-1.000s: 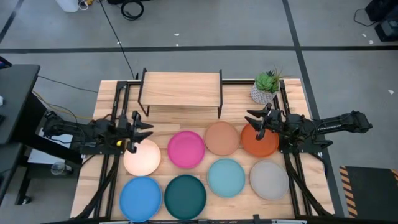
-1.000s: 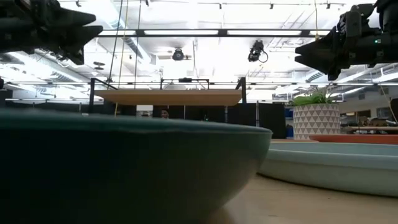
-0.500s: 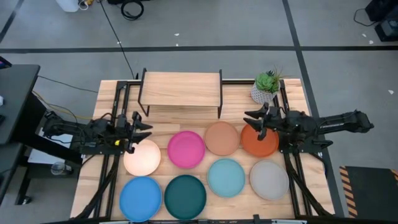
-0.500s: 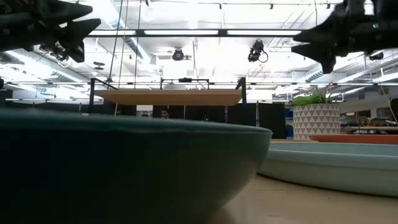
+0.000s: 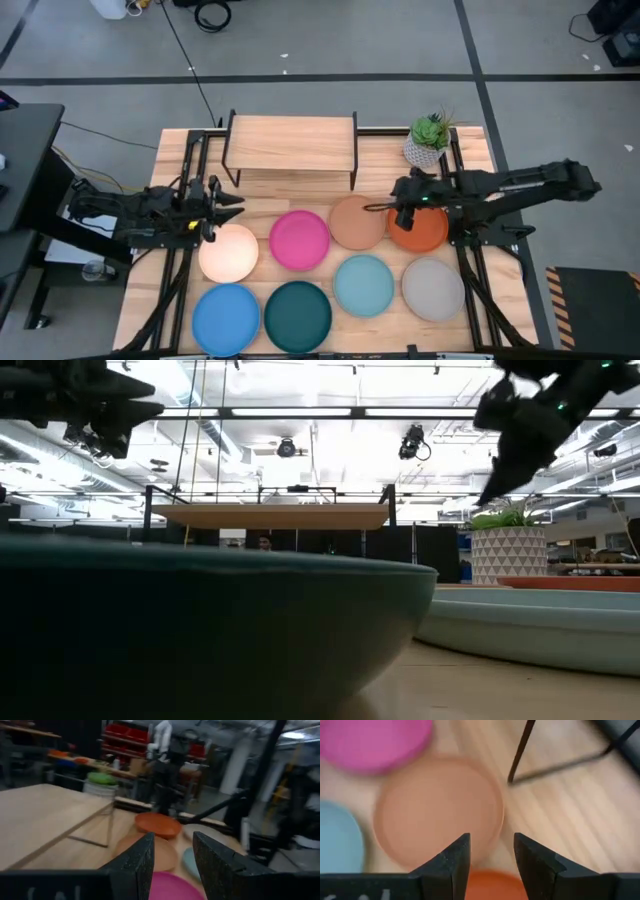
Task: Place and stack plates onto a shelf
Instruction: Put the dark orange plate on the shelf
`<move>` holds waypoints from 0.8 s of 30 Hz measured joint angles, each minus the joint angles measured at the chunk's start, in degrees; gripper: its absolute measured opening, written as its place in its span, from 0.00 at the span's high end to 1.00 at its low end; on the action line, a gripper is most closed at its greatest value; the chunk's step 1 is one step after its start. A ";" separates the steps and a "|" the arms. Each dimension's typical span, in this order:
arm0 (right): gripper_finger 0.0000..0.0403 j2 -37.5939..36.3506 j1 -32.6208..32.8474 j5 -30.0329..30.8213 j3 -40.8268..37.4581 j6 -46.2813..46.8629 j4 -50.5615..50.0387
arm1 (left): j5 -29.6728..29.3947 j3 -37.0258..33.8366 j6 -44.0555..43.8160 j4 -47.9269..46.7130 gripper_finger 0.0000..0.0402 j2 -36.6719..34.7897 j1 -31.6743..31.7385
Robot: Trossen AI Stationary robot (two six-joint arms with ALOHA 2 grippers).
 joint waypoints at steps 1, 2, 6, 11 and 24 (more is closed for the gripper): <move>0.61 2.16 -0.31 -0.04 1.22 -0.54 -1.52 | -0.78 0.36 0.21 -0.10 0.65 -0.02 0.00; 0.61 4.22 -0.65 -0.04 2.45 -1.68 -2.69 | -1.30 0.65 0.65 -0.11 0.65 -0.02 0.00; 0.61 12.26 -3.28 -0.60 5.58 -7.36 -8.84 | -1.44 1.77 1.86 -0.60 0.65 -0.02 0.00; 0.61 20.22 -8.14 -3.27 9.49 -14.20 -17.12 | -1.46 2.20 3.31 -1.17 0.65 -0.02 0.00; 0.61 20.38 -21.00 -5.97 9.16 -7.49 -28.27 | -1.70 2.25 5.99 -3.80 0.65 -0.02 0.00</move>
